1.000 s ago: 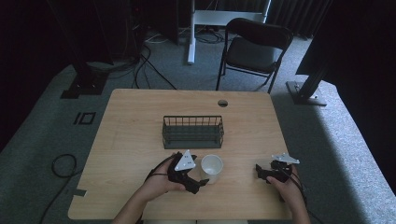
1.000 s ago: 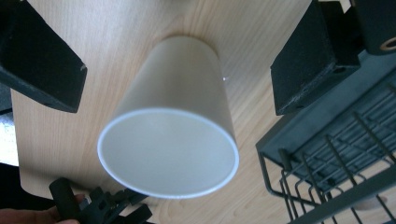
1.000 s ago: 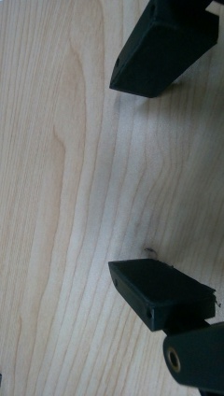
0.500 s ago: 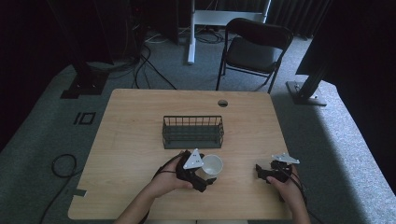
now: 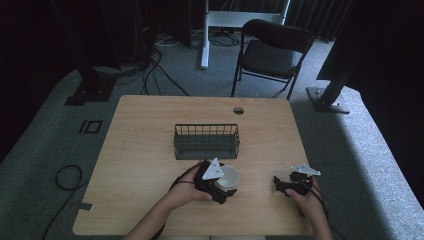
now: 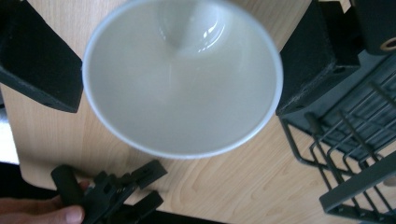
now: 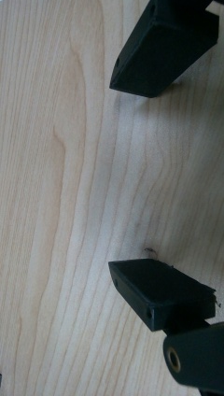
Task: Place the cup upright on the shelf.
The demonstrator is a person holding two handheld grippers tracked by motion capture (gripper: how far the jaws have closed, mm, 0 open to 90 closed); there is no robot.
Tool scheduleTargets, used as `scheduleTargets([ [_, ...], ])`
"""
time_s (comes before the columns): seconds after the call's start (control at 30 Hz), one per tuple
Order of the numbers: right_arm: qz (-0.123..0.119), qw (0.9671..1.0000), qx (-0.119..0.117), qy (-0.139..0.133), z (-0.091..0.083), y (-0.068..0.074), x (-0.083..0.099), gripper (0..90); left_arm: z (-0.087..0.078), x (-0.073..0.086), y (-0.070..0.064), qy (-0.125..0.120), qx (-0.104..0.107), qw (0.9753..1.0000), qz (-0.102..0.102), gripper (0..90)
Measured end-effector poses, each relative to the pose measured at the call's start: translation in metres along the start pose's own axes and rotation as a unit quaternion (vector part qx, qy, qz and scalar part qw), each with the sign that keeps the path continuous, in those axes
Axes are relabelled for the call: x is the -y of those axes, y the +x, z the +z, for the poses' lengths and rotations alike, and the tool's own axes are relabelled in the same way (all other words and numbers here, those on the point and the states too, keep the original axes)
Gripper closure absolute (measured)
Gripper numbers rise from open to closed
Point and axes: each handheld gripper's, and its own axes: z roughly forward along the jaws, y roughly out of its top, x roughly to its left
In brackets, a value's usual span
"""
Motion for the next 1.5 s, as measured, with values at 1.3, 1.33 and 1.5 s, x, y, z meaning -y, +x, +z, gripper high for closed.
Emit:
scheduleTargets([
  [1.3, 0.0, 1.0, 0.0, 0.0, 0.0, 0.0, 0.0, 11.2, -0.032, -0.036, 0.002, -0.025, -0.033, 0.9991, 0.012, 19.9],
  [1.33, 0.0, 1.0, 0.0, 0.0, 0.0, 0.0, 0.0, 11.3, -0.033, -0.037, 0.003, -0.025, -0.034, 0.999, 0.012, 19.8],
  [1.5, 0.0, 1.0, 0.0, 0.0, 0.0, 0.0, 0.0, 11.2, -0.04, -0.047, 0.005, -0.037, -0.044, 0.9983, 0.013, 19.9],
])
